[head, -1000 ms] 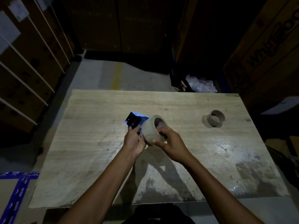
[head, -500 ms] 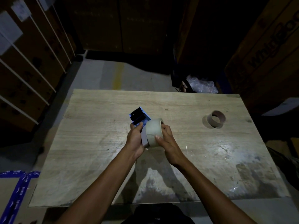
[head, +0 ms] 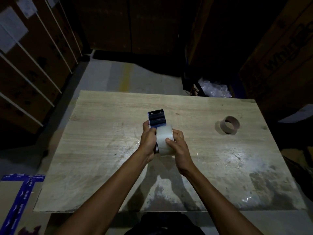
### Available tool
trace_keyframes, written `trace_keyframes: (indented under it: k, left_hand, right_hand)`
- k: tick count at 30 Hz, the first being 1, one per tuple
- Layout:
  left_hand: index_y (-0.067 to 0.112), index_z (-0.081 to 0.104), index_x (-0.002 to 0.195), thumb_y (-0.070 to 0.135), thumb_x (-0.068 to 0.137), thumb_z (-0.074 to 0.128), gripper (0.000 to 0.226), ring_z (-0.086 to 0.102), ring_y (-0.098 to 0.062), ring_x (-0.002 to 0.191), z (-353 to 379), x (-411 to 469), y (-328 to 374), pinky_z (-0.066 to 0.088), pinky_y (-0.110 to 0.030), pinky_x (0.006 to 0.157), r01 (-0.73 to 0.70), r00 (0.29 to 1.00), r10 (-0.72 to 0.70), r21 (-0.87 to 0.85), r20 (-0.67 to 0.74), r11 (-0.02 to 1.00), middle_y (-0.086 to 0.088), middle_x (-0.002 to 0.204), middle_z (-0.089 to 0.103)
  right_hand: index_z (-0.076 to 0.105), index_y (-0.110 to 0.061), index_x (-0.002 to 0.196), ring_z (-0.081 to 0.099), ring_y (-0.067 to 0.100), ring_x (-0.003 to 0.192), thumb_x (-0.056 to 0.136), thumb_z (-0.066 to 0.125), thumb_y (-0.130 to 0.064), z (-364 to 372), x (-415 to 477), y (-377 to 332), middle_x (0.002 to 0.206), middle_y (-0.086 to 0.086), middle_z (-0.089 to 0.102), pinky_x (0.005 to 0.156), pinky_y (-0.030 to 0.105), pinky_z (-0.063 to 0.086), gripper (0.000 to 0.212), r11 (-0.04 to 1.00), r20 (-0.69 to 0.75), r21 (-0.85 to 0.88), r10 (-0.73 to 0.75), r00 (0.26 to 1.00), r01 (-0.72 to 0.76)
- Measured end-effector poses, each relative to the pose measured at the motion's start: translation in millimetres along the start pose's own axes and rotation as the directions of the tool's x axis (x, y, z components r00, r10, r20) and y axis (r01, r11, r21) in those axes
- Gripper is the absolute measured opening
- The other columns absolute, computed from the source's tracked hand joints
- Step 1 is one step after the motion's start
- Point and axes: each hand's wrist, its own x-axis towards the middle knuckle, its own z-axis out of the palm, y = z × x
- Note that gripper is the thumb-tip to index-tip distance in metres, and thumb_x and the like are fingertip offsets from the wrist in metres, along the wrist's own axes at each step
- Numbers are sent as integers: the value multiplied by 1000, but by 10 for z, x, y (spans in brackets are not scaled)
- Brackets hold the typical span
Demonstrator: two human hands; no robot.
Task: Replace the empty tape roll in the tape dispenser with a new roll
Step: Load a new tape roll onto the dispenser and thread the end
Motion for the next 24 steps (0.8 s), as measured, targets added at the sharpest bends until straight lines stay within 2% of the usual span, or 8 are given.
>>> trace_keyframes:
  k: [5, 9, 11, 14, 17, 21, 22, 24]
  left_hand:
    - [10, 41, 141, 24, 103, 37, 40, 64, -28, 81, -17, -2, -53, 52, -36, 67, 23, 996, -10, -143, 92, 990, -19, 113, 61]
    - [10, 46, 139, 30, 103, 38, 42, 65, -26, 82, -15, 4, -79, 53, -34, 68, -4, 993, 22, -157, 114, 988, -14, 107, 64]
    - [10, 47, 140, 28, 102, 37, 43, 64, -27, 84, -38, 25, -110, 53, -36, 70, -40, 988, 62, -155, 140, 987, -14, 105, 65]
    - [11, 49, 139, 26, 100, 37, 43, 64, -30, 88, -98, 61, -196, 54, -38, 71, -42, 989, 61, -138, 137, 990, -17, 110, 65]
    - [10, 57, 128, 31, 101, 36, 39, 68, -27, 81, -180, 80, -287, 56, -31, 64, 35, 991, -28, -56, 127, 998, -17, 104, 66]
    - [13, 66, 104, 47, 106, 27, 52, 70, -13, 59, -193, 116, -366, 53, -19, 47, 204, 974, -214, 109, 81, 973, -8, 84, 69]
    - [15, 67, 104, 56, 104, 26, 58, 71, -12, 64, -205, 140, -386, 54, -20, 51, 241, 966, -252, 169, 47, 956, -8, 87, 71]
    - [22, 69, 111, 77, 91, 24, 74, 72, -18, 88, -253, 212, -446, 57, -29, 75, 257, 960, -280, 398, 0, 881, -9, 107, 72]
  right_hand:
    - [62, -26, 103, 52, 20, 109, 75, 51, -51, 59, 19, 102, 123, 5, 40, 81, 28, 51, 40, 997, -71, -42, -63, 995, 60]
    - [54, -18, 99, 49, 19, 109, 86, 45, -55, 117, 61, 243, 118, 0, 39, 90, 42, 49, 40, 982, -145, -151, -131, 981, 109]
    - [49, -24, 104, 49, 23, 110, 90, 42, -57, 144, 81, 315, 117, -2, 37, 92, 48, 50, 37, 971, -141, -218, -130, 981, 98]
    - [48, -28, 99, 51, 20, 102, 87, 43, -57, 141, 118, 312, 112, -1, 40, 86, 41, 49, 32, 976, -132, -214, -67, 989, 37]
    - [55, -23, 91, 54, 21, 93, 84, 49, -48, 85, 170, 366, 112, 9, 47, 77, 39, 48, 27, 987, -96, -108, 109, 989, -119]
    - [64, -23, 85, 62, 35, 88, 89, 55, -40, -20, 138, 617, 104, 24, 61, 78, 57, 53, 20, 961, -59, 53, 275, 960, -272]
    - [65, -16, 92, 63, 34, 87, 93, 54, -34, -42, 117, 682, 103, 26, 63, 79, 57, 53, 21, 951, -62, 84, 302, 951, -296]
    - [62, -7, 101, 64, 34, 89, 99, 51, -25, -66, 82, 790, 106, 27, 64, 81, 54, 54, 22, 935, -86, 116, 346, 934, -335]
